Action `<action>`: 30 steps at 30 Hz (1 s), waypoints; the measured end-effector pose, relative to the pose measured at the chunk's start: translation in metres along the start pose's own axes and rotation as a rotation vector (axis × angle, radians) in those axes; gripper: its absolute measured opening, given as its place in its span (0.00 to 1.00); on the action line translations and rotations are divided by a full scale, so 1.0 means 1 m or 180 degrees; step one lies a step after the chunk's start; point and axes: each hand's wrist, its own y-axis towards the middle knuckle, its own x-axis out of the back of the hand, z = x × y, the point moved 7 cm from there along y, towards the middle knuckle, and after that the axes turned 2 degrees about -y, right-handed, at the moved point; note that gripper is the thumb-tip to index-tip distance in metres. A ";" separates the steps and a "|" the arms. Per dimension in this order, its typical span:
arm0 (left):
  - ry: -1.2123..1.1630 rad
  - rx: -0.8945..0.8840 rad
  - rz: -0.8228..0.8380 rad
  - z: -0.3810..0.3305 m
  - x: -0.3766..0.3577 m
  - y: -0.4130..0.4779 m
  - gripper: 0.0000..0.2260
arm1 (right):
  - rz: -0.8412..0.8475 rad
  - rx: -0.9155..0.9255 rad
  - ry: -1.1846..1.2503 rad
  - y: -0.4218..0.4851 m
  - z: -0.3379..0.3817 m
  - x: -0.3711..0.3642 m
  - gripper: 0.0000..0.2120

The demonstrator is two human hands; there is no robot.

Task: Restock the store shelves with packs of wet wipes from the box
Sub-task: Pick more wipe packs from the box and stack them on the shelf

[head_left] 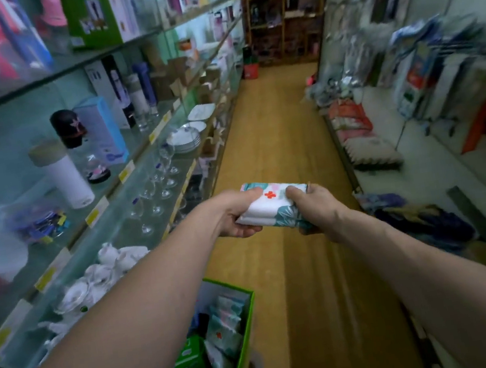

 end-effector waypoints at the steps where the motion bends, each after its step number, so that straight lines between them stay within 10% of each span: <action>1: 0.0054 -0.0043 0.0075 -0.012 -0.014 -0.003 0.15 | -0.0083 0.0017 -0.0021 -0.001 0.001 0.018 0.18; 30: 0.0916 -0.1255 0.1293 -0.243 -0.432 -0.094 0.11 | -0.2406 0.0181 -0.0022 -0.121 -0.038 0.483 0.15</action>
